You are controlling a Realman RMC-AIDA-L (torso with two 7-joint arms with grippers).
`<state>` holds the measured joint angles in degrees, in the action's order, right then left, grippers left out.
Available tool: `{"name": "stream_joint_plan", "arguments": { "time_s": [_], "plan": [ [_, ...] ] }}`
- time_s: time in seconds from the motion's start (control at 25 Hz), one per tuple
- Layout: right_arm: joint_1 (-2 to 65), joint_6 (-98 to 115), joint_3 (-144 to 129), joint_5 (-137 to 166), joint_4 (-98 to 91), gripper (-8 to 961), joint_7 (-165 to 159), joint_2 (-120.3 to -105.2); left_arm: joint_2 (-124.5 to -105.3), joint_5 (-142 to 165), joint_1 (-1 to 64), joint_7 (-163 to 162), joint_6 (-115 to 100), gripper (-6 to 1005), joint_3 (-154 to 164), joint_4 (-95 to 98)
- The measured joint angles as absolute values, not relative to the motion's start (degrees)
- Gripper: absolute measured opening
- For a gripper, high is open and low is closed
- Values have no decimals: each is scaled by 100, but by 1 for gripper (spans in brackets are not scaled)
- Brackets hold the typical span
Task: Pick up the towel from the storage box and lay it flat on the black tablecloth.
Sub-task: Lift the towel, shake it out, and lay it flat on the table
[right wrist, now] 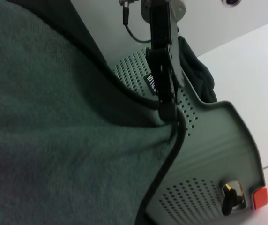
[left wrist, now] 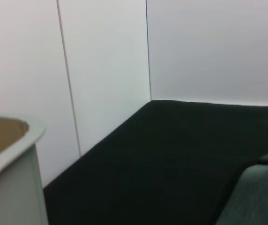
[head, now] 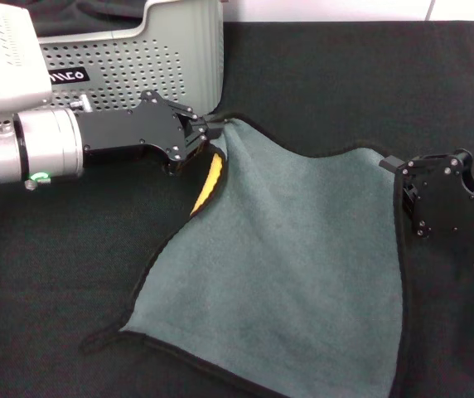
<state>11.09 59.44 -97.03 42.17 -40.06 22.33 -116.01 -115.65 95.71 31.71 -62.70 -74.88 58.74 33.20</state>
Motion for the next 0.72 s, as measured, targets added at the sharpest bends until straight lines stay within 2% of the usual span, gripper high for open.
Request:
{"name": "stream_joint_plan", "arguments": {
  "time_s": [0.44,0.72],
  "plan": [
    [1126,5851,-9703,4210,-4014,0,2233,-11610,-11642,9791,3126,-5307,-7319,137,5877,3354],
    [1130,5835,-9703,4209,-4014,1,2233,-11611,-11776,9819,3061,-4505,-7066,138,5892,3356]
  ]
}}
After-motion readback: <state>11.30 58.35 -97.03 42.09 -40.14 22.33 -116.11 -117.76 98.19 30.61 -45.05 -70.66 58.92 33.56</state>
